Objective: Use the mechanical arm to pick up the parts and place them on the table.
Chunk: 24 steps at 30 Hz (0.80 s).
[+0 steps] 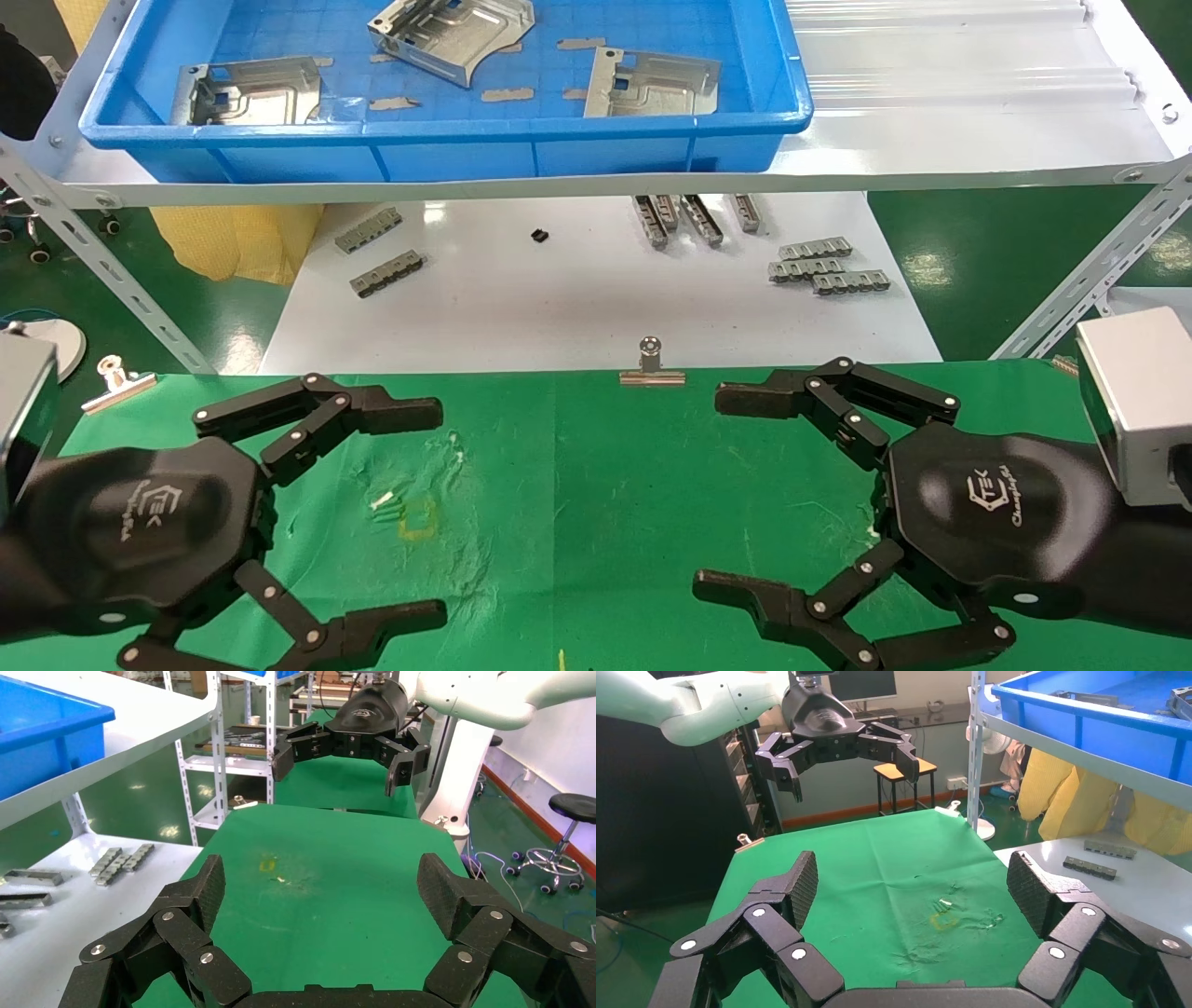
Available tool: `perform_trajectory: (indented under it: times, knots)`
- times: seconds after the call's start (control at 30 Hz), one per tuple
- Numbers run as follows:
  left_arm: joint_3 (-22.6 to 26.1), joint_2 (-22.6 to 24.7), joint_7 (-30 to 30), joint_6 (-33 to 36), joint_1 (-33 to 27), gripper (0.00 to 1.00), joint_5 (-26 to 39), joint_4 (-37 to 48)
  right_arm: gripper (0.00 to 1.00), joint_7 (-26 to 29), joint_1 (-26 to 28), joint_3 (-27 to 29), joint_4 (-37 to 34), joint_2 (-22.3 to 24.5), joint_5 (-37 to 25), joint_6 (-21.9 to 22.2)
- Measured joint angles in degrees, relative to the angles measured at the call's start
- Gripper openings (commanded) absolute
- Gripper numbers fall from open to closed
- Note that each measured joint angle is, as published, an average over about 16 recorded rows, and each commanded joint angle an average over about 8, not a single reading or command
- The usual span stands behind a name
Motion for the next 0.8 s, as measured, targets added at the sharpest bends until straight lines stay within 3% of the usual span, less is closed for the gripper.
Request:
perform_trajectory:
  times: [0.3, 0.57, 0.8]
  knots:
    - [0.0, 0.0, 0.0, 0.0, 0.0, 1.0, 0.0, 0.0, 1.0, 0.0, 0.0, 0.0, 0.0, 0.0, 0.0, 0.0]
    - [0.0, 0.0, 0.0, 0.0, 0.0, 1.0, 0.0, 0.0, 0.01, 0.0, 0.0, 0.0, 0.0, 0.0, 0.0, 0.0]
    - [0.0, 0.0, 0.0, 0.0, 0.0, 1.0, 0.0, 0.0, 0.0, 0.0, 0.0, 0.0, 0.0, 0.0, 0.0, 0.0]
